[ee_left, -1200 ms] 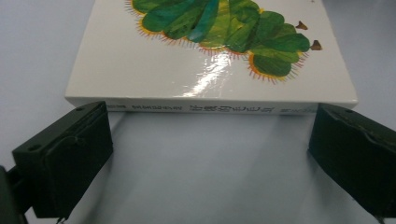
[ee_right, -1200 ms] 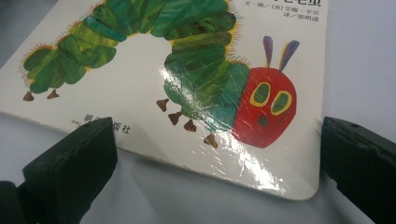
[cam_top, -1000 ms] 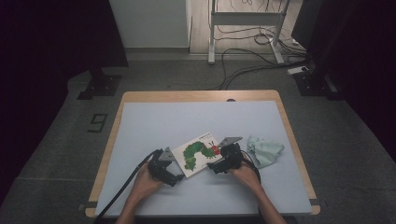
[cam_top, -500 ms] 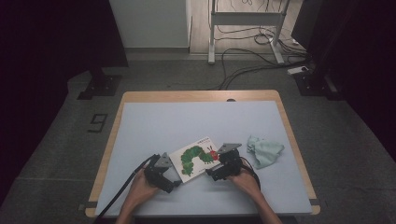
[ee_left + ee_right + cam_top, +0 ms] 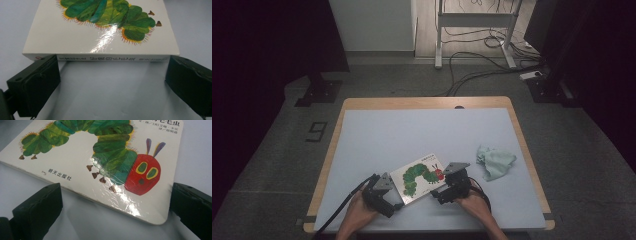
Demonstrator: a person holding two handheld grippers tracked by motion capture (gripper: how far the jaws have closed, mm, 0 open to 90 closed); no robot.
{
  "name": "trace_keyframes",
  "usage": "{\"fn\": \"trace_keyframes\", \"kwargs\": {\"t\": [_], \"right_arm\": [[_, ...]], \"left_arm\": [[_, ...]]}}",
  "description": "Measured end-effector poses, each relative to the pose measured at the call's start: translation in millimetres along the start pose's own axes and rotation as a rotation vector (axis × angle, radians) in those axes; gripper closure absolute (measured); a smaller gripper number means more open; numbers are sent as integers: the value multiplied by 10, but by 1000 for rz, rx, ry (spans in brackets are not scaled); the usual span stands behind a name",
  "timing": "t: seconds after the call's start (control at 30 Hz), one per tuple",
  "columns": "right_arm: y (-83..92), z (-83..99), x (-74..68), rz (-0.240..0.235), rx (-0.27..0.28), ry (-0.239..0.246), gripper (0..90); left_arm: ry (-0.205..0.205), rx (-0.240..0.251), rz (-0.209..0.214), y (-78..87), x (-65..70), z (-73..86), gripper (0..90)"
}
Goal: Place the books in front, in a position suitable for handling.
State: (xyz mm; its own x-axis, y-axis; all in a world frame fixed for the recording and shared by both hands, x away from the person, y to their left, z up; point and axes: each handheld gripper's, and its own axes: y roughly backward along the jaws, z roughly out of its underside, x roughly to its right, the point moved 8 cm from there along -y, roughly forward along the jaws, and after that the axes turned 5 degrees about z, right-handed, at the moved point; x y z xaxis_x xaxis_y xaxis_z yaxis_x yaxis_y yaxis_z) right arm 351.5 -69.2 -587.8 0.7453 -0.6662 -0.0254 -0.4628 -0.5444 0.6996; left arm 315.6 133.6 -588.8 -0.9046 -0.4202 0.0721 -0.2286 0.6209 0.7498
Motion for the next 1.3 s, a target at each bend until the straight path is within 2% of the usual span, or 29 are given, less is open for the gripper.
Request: {"fn": "trace_keyframes", "kwargs": {"t": [0.23, 0.3, 0.37, 0.4, 0.5, 0.6, 0.63, 0.73, 0.8, 0.9, 1.03, 1.1, 1.17, 1.23, 1.3], "right_arm": [[49, 49, -104, 3, -16, 10, 0], [58, 70, -146, 19, -26, 25, 0], [58, 74, -159, 27, -29, 29, 0], [53, 81, -168, 39, -30, 45, 0], [54, 80, -166, 38, -28, 42, 0], [62, 85, -159, 27, -23, 46, 0], [82, 93, -150, 5, -16, 37, 0], [103, 107, -131, 6, -15, 35, 0], [144, 142, -71, 27, -20, 39, 0], [229, 164, 8, 44, -11, 29, 1], [331, 174, 103, 70, -1, 19, 6], [431, 183, 213, 94, 10, 6, 12], [469, 189, 254, 101, 12, 1, 12], [581, 212, 407, 135, 16, -13, 12], [607, 216, 443, 143, 15, -15, 12]], "left_arm": [[-8, -3, 9, 46, 95, 61, 0], [-6, -2, 8, 54, 118, 74, 0], [-8, -3, 8, 61, 129, 83, 0], [-7, -3, 9, 61, 128, 83, 0], [-6, -2, 14, 62, 125, 83, 0], [-5, -5, 5, 84, 92, 103, 0], [5, -4, -7, 109, 56, 126, 0], [43, 5, -40, 177, -35, 193, 0], [76, 10, -67, 238, -113, 254, 0], [98, 14, -81, 263, -154, 283, 0], [99, 14, -82, 261, -156, 284, 0], [99, 15, -81, 260, -154, 285, 0], [99, 16, -83, 259, -153, 286, 0], [98, 17, -83, 259, -152, 286, 0], [98, 17, -84, 258, -151, 287, 0]]}}
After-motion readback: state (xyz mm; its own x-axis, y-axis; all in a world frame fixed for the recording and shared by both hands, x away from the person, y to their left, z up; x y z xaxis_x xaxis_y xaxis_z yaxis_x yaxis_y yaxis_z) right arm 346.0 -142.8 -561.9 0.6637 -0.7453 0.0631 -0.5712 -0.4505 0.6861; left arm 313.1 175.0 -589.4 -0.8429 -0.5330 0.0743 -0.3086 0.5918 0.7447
